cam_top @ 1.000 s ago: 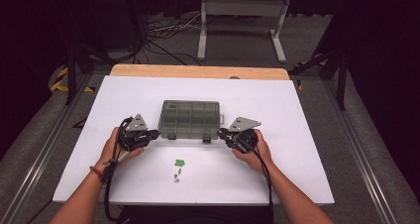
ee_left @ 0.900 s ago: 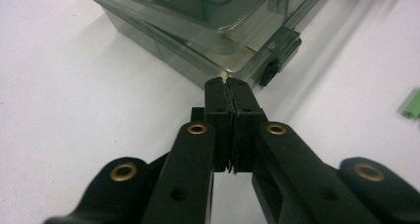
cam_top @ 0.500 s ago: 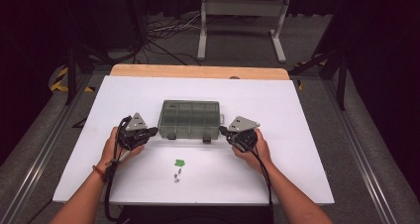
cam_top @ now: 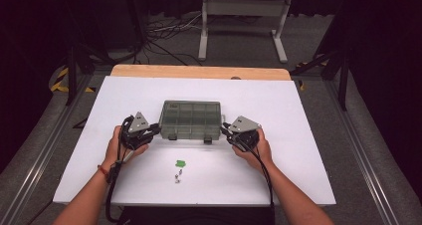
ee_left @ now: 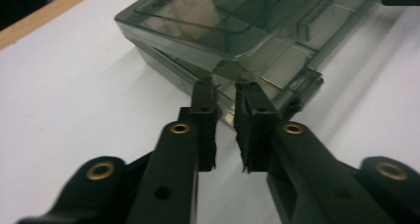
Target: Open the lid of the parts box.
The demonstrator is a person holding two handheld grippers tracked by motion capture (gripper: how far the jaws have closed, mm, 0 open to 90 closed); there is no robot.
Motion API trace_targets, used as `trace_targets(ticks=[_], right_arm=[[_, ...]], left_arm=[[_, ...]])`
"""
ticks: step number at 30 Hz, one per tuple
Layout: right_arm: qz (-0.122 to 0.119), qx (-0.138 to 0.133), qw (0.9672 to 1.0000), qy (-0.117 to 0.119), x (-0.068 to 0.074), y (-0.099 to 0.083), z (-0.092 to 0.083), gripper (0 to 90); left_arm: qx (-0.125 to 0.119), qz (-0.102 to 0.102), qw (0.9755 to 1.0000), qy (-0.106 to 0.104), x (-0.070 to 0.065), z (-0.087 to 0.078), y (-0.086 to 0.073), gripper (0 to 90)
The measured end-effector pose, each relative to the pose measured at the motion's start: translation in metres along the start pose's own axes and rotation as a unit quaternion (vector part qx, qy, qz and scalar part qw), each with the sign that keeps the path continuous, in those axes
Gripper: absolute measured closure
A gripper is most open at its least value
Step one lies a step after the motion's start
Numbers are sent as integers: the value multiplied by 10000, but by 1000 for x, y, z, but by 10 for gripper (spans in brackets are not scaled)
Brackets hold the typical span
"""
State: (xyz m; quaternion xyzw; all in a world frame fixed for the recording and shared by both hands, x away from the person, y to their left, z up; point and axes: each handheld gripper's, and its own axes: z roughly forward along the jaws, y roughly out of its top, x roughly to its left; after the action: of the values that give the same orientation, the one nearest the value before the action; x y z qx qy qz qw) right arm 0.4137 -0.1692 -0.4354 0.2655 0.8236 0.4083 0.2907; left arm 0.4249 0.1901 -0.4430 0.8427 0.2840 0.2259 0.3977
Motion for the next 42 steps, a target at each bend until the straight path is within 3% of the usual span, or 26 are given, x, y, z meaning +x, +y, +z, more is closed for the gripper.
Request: trace_targets(ticks=[9, 12, 19, 24, 35, 42], right_arm=[[-188, -119, 9997, -57, 3, 3, 0, 682], [-260, -134, 9995, -79, 4, 4, 0, 676], [-318, -198, 9992, -152, 5, 7, 0, 683], [-310, -218, 9991, -170, 6, 8, -1, 685], [-206, -299, 9990, -245, 5, 13, -3, 652], [-428, -323, 9979, -373, 6, 22, -8, 637]], left_arm=[[-113, 22, 9997, 235, -1, 0, 2, 673], [-164, -40, 9995, 268, -1, 1, 3, 647], [-159, 110, 9991, 383, -7, 7, 9, 600], [-220, 41, 9989, 404, -6, 7, 10, 608], [-203, 205, 9983, 498, -4, 2, 19, 619], [-82, 360, 9979, 540, 0, -1, 26, 620]])
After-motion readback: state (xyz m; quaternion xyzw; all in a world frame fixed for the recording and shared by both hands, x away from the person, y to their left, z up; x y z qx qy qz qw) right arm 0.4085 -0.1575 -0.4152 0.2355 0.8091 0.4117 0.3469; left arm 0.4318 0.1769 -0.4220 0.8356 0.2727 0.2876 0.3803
